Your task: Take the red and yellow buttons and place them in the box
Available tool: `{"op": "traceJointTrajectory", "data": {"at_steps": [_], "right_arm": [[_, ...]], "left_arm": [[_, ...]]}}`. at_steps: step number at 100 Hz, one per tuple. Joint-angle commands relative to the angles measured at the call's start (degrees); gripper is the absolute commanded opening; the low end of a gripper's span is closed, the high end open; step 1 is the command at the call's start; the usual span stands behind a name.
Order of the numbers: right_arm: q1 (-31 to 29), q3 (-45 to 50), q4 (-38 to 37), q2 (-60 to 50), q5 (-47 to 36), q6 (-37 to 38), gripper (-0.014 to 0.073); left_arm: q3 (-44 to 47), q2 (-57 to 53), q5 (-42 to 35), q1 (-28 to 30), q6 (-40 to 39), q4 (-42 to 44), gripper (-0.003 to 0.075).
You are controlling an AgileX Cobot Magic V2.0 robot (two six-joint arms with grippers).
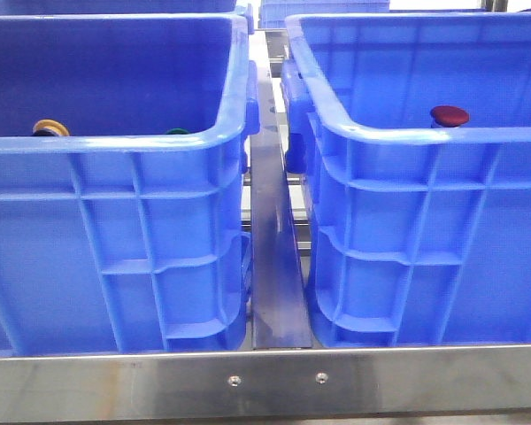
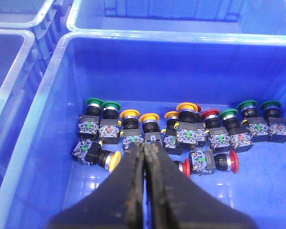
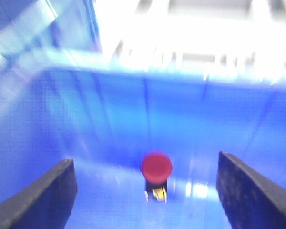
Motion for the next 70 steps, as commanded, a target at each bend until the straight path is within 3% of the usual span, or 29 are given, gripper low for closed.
{"op": "traceJointTrajectory", "data": {"at_steps": [1,11,23,42,56,70], "right_arm": [[-0.1,0.6,4.0,-6.7,1.6,0.2,0.0611],[-0.1,2.7,4.0,-12.3,1.6,0.2,0.0595],[-0.1,5.0,4.0,-17.8,1.4,0.2,0.0488],[-0.1,6.3,4.0,-22.3,1.3,0.2,0.0134],[-0.1,6.3,4.0,-22.5,1.6,0.2,-0.0075],[-0.1,6.3,4.0,-22.4,1.6,0.2,-0.0068]], "left_arm": [[-1.5,0.1,-4.5,0.2,-0.2,-0.3,-0.0020],[-1.5,0.1,-4.5,0.2,-0.2,-0.3,-0.0020],[-1.5,0.1,-4.5,0.2,-0.2,-0.3,-0.0020],[-1.5,0.1,-4.5,0.2,-0.2,-0.3,-0.0020],[-1.5,0.1,-4.4,0.2,-0.2,-0.6,-0.0020],[-1.5,0.1,-4.4,0.2,-0.2,-1.2,-0.0005]]}}
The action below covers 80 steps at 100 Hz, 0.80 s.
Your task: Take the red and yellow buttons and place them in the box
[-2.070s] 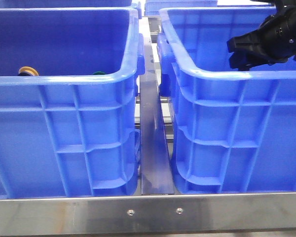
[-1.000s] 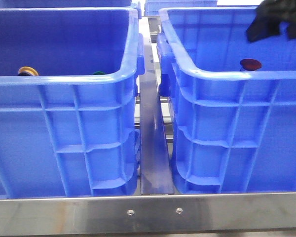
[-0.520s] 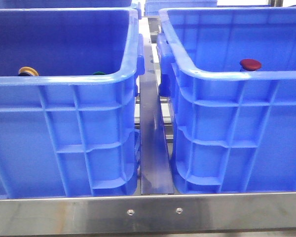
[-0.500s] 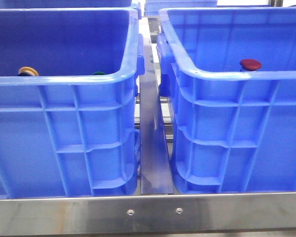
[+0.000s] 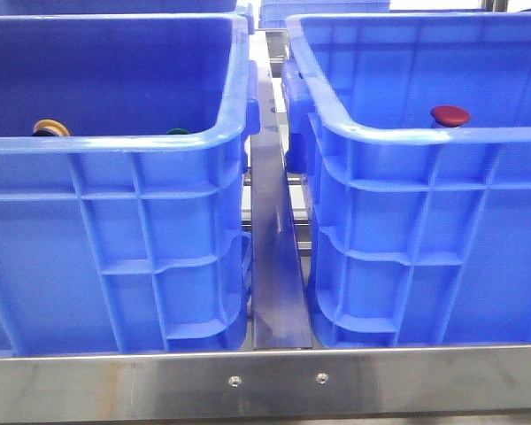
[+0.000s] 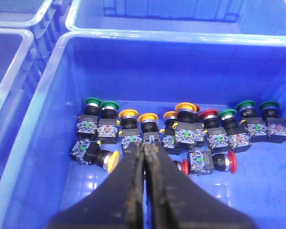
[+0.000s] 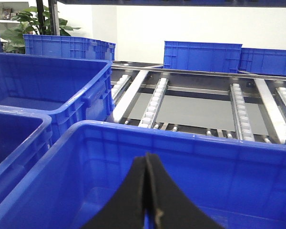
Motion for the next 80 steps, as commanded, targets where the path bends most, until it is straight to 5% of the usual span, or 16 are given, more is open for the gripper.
{"op": "traceJointTrajectory", "data": {"at_steps": [1,14,34,41,80], "right_arm": [[-0.1,-1.4,4.0,-0.2,1.6,0.1,-0.0068],[-0.1,-1.4,4.0,-0.2,1.6,0.1,-0.0068],[-0.1,-1.4,4.0,-0.2,1.6,0.1,-0.0068],[-0.1,-1.4,4.0,-0.2,1.6,0.1,-0.0068],[-0.1,-1.4,4.0,-0.2,1.6,0.1,-0.0068]], "left_arm": [[-1.5,0.1,-4.4,0.2,-0.2,-0.7,0.0000],[-1.5,0.1,-4.4,0.2,-0.1,-1.6,0.0120],[-1.5,1.7,-4.6,0.2,-0.1,-2.0,0.0527],[-1.5,2.9,-4.8,0.2,-0.1,-2.1,0.0616],[-8.4,21.1,-7.6,-5.8,5.6,-7.0,0.0616]]}}
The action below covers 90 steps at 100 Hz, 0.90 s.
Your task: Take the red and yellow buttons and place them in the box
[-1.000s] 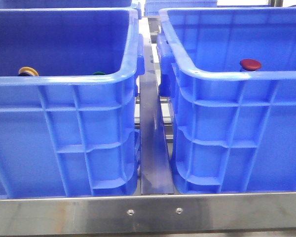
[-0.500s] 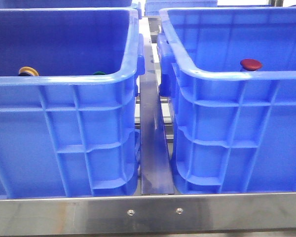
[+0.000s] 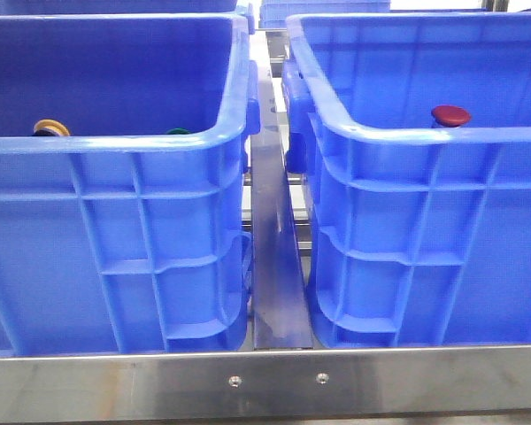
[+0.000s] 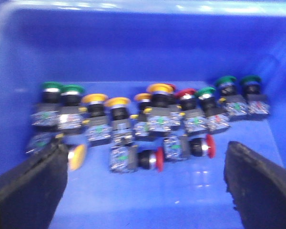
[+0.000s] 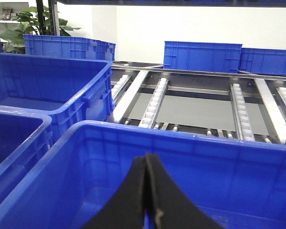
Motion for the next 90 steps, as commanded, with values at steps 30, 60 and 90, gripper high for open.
{"op": "traceJointTrajectory", "data": {"at_steps": [30,60,90], "right_arm": [[-0.1,-1.4,4.0,-0.2,1.6,0.1,-0.0068],[-0.1,-1.4,4.0,-0.2,1.6,0.1,-0.0068],[-0.1,-1.4,4.0,-0.2,1.6,0.1,-0.0068]], "left_arm": [[-14.4,24.0,-4.7,-5.0,0.8,3.4,0.0616],[-21.7,35.8,-3.4,-6.9,1.8,4.9,0.0616],[-22.7,41.4,-2.8,-6.6,1.9,6.1,0.0616]]}}
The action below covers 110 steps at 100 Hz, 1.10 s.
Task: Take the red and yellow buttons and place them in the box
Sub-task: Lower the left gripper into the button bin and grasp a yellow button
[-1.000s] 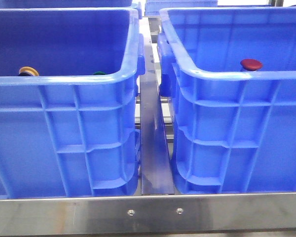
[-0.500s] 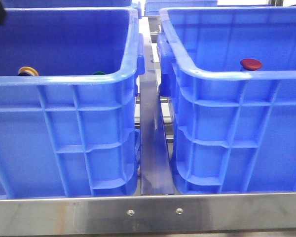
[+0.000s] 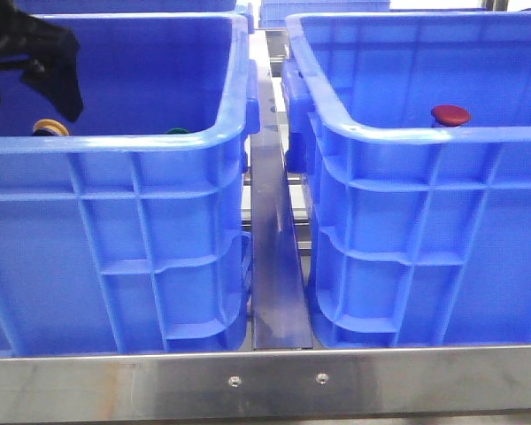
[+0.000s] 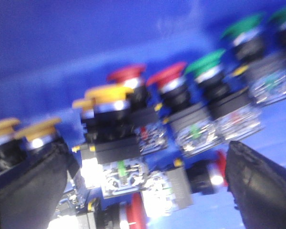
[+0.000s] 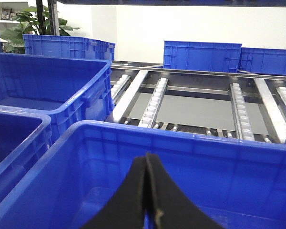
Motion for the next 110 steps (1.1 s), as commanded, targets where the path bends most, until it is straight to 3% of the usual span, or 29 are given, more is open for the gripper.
{"op": "traceJointTrajectory", "data": {"at_steps": [1,56,72,83,98,110], "right_arm": [[-0.1,-1.4,4.0,-0.2,1.6,0.1,-0.0068],[-0.1,-1.4,4.0,-0.2,1.6,0.1,-0.0068],[-0.1,-1.4,4.0,-0.2,1.6,0.1,-0.0068],[-0.1,-1.4,4.0,-0.2,1.6,0.1,-0.0068],[-0.1,-1.4,4.0,-0.2,1.6,0.1,-0.0068],[-0.1,-1.4,4.0,-0.2,1.6,0.1,-0.0068]], "left_arm": [[-2.0,-1.5,-2.7,0.1,0.1,0.8,0.0616],[-2.0,4.7,-3.3,2.7,0.1,1.7,0.0597],[-2.0,5.2,-3.3,2.7,0.1,1.7,0.0425],[-2.0,5.0,-3.2,2.7,0.1,1.7,0.0217],[-2.0,3.1,-3.2,2.7,0.1,1.7,-0.0004],[-2.0,-0.1,-1.8,2.5,0.1,1.7,-0.0020]]}}
